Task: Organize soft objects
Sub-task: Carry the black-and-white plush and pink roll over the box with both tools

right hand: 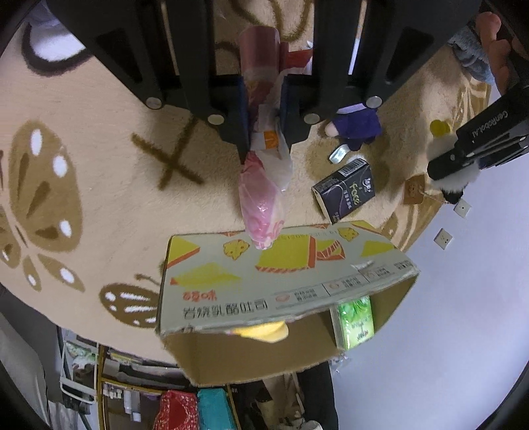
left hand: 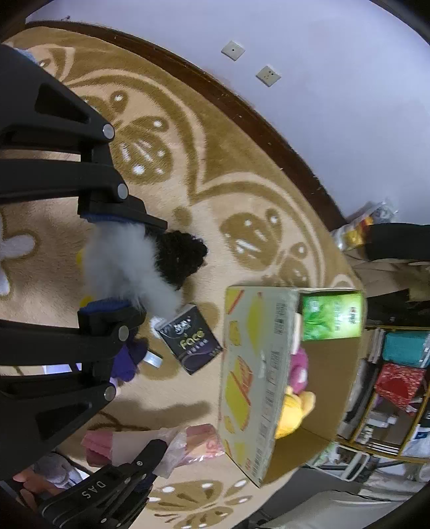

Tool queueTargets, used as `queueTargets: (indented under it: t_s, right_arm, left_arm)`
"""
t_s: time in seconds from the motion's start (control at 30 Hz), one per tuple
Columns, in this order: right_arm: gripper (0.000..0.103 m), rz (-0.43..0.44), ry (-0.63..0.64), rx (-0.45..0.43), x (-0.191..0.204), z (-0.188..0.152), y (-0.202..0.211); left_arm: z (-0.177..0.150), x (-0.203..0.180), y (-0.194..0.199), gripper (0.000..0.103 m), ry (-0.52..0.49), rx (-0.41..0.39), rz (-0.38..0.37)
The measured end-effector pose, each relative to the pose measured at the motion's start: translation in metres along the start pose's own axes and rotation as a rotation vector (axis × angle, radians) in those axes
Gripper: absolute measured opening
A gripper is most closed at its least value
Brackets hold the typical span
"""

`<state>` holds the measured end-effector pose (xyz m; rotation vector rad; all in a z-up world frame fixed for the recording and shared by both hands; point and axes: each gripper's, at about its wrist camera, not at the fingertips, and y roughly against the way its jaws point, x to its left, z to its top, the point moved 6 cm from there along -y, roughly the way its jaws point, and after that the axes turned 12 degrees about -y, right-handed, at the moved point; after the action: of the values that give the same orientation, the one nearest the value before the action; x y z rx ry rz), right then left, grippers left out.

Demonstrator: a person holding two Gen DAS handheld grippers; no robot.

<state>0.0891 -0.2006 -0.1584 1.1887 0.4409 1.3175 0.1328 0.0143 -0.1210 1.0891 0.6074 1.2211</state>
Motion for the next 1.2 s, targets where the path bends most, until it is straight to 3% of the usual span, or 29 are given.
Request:
queueTargets:
  t_s: [0.37, 0.77, 1.0, 1.2]
  right_arm:
    - [0.016, 0.013, 0.004, -0.071, 0.002, 0.005, 0.037]
    - [0.016, 0.053, 0.025, -0.196, 0.013, 0.024, 0.092]
    - [0.016, 0.074, 0.039, -0.259, 0.022, 0.039, 0.115]
    - [0.016, 0.091, 0.045, -0.293, 0.029, 0.054, 0.128]
  left_arm:
    - [0.005, 0.004, 0.04, 0.034, -0.005, -0.138, 0.041]
    - [0.025, -0.012, 0.086, 0.034, -0.077, -0.278, 0.065]
    - [0.037, -0.014, 0.103, 0.034, -0.097, -0.318, 0.042]
    - [0.055, -0.014, 0.123, 0.034, -0.129, -0.375, 0.072]
